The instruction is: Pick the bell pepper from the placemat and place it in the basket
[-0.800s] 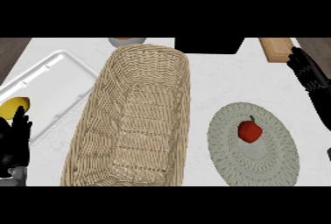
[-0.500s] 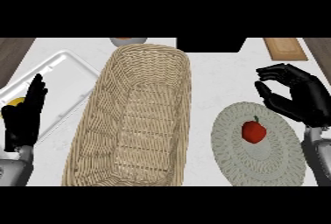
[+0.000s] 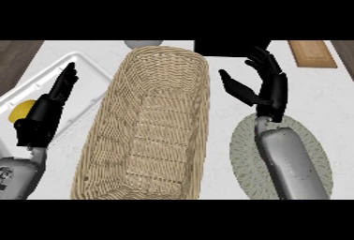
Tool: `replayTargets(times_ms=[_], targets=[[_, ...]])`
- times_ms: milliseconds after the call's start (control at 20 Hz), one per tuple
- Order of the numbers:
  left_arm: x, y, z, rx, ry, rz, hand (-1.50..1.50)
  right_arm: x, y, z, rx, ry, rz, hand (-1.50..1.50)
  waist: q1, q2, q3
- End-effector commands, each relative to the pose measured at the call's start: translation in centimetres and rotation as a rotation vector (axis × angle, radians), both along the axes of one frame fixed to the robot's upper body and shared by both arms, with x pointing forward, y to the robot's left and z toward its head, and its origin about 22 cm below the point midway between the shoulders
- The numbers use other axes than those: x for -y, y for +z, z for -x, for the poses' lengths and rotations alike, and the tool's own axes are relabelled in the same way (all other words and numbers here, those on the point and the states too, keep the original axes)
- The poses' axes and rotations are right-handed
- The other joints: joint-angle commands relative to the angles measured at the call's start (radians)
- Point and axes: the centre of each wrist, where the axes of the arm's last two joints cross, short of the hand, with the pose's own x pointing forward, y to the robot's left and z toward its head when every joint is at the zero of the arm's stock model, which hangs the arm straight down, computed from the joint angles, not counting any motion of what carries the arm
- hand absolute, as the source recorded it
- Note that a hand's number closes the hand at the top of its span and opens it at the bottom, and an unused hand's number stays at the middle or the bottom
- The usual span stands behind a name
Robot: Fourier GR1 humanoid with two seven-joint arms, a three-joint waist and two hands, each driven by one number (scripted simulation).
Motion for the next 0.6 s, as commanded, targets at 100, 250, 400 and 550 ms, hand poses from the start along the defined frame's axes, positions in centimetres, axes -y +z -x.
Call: replayTargets(times_ms=[100, 250, 400, 550], targets=[[-1.0, 0.7, 0.2, 0.017, -0.035, -0.037, 0.0, 1.7, -0.7, -2.8, -0.165, -0.254, 0.365, -1.5, -0.004, -0.013, -0.01], [-0.3, 0.4, 0.3, -0.001, -0.028, -0.04, 0.0, 6.5, 0.3, -4.0, -0.391, -0.301, 0.547, -1.5, -0.032, -0.024, -0.013], [-0.1, 0.4, -0.1, 0.003, -0.023, -0.029, 0.0, 6.0, 2.3, -5.3, -0.595, -0.211, 0.731, -1.5, -0.024, -0.02, -0.015], [-0.6, 0.2, 0.3, -0.013, -0.02, -0.032, 0.0, 5.1, 4.4, -5.9, -0.797, -0.081, 0.861, -1.5, -0.021, -0.031, -0.012]])
